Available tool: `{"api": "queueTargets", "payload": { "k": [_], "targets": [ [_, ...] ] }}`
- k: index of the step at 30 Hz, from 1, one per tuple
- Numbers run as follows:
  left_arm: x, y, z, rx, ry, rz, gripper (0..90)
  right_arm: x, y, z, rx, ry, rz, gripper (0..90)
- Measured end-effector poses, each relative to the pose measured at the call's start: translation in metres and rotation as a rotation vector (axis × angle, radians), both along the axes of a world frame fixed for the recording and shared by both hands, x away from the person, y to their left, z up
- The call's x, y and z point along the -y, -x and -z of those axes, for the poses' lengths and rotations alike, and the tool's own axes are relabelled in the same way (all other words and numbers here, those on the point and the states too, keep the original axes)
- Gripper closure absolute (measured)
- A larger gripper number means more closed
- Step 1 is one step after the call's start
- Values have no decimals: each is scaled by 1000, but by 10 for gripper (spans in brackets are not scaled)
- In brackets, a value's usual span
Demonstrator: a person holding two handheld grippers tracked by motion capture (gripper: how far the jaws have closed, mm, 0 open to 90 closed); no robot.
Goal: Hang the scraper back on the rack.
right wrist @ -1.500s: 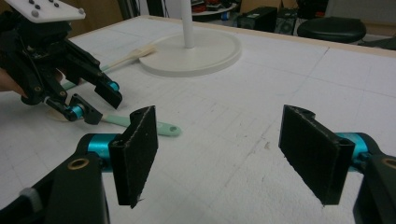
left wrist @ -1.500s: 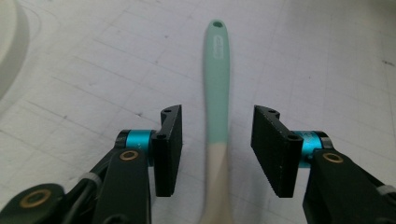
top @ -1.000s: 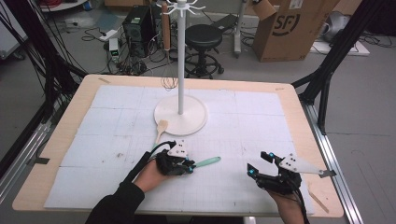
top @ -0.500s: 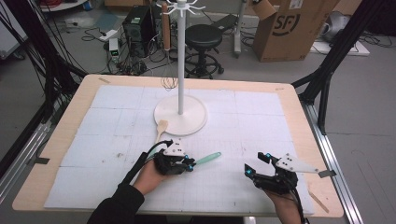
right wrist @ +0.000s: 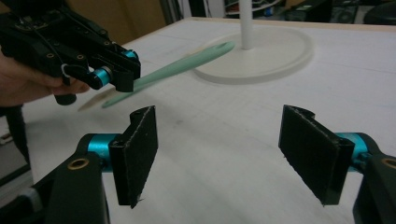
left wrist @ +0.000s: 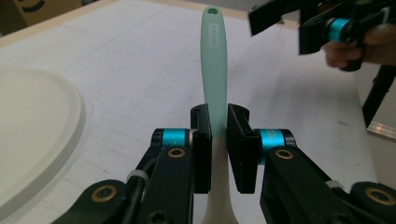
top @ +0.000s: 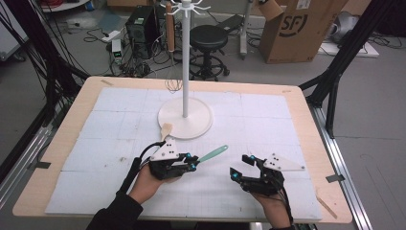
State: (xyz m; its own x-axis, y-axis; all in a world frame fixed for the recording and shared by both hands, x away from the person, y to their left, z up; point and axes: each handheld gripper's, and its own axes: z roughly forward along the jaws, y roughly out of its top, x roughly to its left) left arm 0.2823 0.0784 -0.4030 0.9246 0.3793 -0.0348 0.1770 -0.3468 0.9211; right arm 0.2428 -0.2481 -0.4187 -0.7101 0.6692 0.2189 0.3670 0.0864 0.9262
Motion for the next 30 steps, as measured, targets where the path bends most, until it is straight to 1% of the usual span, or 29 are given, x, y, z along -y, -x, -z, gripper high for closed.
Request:
{"api": "queueTargets", "payload": {
  "k": [4, 5, 7, 9, 11, 13, 15, 18, 22, 25, 26, 28, 30],
  "targets": [
    [0, 8, -4, 15, 32, 10, 806, -15, -8, -5, -3, -36, -34, 278],
    [0, 8, -4, 20, 33, 12, 806, -19, -11, -7, -2, -43, -45, 281],
    [-1, 11, -6, 26, 53, 14, 806, -25, -13, -10, -1, -43, -66, 301],
    [-2, 13, -8, 34, 62, 18, 806, -31, -16, -12, -3, -46, -81, 308],
    [-3, 15, -9, 41, 65, 17, 806, -36, -18, -15, -4, -53, -102, 346],
    [-4, 17, -9, 41, 75, 14, 806, -40, -19, -19, 8, -73, -131, 383],
    [-5, 18, -10, 43, 81, 13, 806, -44, -19, -23, 18, -86, -146, 405],
    [-7, 22, -12, 53, 95, 15, 806, -50, -19, -28, 18, -87, -180, 441],
    [-9, 25, -15, 63, 109, 9, 806, -55, -18, -37, 29, -93, -202, 492],
    [-10, 27, -16, 66, 123, 9, 806, -57, -18, -42, 39, -108, -211, 554],
    [-10, 27, -17, 67, 123, 12, 806, -57, -18, -44, 42, -110, -215, 588],
    [-11, 29, -18, 75, 125, 15, 806, -59, -17, -47, 39, -114, -231, 649],
    [-11, 31, -19, 80, 129, 15, 806, -59, -17, -48, 33, -135, -248, 687]
  ]
}}
